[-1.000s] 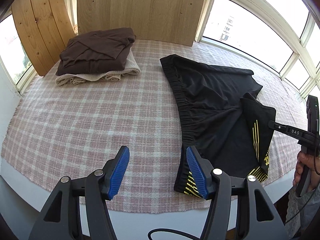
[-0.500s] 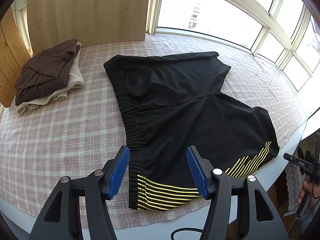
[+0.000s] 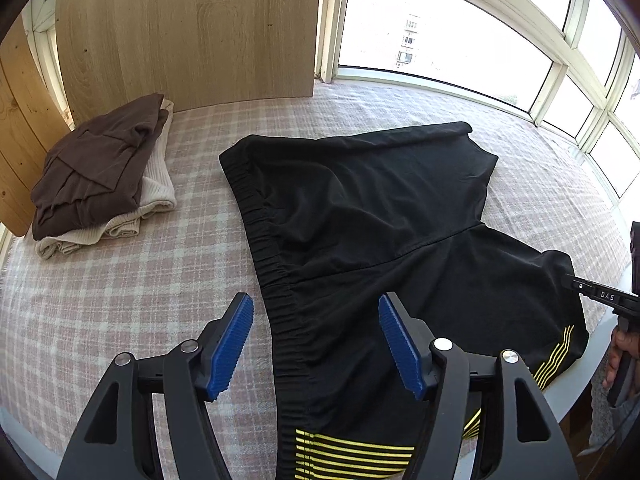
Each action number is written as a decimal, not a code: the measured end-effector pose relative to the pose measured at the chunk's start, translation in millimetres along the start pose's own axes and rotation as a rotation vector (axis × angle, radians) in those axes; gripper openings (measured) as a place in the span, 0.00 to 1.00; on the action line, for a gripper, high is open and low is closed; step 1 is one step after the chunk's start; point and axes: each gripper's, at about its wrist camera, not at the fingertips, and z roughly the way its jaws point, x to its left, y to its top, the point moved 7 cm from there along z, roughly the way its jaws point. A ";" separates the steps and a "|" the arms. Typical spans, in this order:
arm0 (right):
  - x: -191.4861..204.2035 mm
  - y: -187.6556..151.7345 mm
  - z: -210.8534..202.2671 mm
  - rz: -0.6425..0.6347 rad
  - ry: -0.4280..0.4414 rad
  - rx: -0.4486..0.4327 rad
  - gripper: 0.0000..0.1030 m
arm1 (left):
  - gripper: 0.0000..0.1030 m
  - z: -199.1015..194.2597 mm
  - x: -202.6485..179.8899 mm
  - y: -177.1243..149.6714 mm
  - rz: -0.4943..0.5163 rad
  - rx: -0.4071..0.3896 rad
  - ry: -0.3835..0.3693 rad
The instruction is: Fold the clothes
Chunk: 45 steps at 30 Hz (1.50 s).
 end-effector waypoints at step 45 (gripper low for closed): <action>164.5 273.0 160.3 -0.411 0.165 -0.065 0.37 | 0.69 62.8 57.8 93.1 -0.157 -0.096 0.227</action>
